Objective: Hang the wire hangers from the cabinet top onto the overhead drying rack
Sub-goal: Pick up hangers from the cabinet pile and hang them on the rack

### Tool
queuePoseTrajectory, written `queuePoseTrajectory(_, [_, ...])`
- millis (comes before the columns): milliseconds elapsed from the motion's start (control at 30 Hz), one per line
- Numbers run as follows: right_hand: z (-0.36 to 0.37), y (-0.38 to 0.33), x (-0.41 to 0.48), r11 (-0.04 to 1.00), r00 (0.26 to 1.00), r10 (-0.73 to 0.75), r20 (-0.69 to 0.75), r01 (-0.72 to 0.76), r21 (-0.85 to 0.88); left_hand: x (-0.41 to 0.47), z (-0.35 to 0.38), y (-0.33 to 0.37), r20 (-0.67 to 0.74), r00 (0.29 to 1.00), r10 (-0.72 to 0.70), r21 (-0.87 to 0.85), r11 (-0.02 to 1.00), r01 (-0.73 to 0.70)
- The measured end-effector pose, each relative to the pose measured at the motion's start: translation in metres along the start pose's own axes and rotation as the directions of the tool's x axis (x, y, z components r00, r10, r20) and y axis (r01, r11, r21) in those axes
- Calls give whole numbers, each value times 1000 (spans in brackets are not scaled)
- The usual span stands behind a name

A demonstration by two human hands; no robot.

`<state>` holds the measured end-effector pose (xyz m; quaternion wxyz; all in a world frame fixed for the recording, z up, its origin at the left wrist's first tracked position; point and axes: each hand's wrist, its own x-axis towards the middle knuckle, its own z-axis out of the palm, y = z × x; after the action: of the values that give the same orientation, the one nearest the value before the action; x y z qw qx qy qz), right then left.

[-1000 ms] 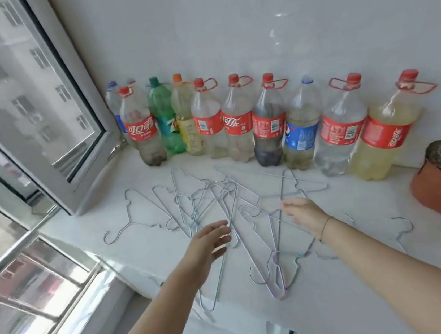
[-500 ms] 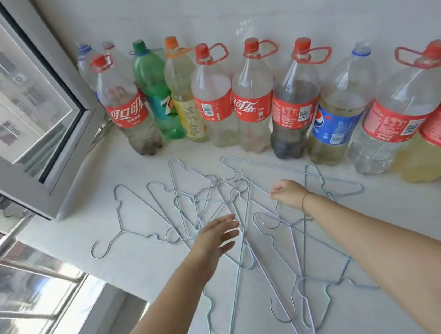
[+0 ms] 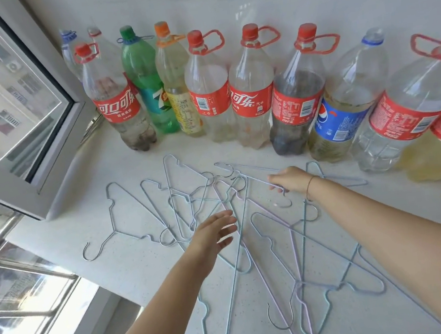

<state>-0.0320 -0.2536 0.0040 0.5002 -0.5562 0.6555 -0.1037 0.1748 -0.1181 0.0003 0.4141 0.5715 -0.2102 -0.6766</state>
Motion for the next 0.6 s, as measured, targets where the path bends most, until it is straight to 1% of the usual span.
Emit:
queuePoseTrajectory(100, [-22, -24, -21, 998, 1000, 11, 12, -11, 54, 1, 8, 6, 32, 999, 26, -19, 999, -26])
queuePoseTrajectory(200, [-30, -40, -46, 980, 993, 37, 109, -58, 189, -3, 27, 14, 96, 994, 45, -38, 998, -42])
queuePoseTrajectory(333, [-26, -48, -82, 904, 969, 42, 244, -141, 404, -11, 58, 21, 194, 980, 47, -44, 998, -40])
queuePoseTrajectory(400, [-21, -47, -99, 855, 959, 17, 282, -160, 494, -18, 69, 24, 252, 966, 52, -43, 998, -42])
queuePoseTrajectory(500, [-14, -38, -119, 807, 965, -24, 262, -136, 574, -24, 79, 27, 328, 943, 61, -64, 997, -43])
queuePoseTrajectory(600, [-12, -24, -134, 834, 981, -56, 185, -56, 549, -26, 82, 25, 359, 933, 31, -76, 997, -4])
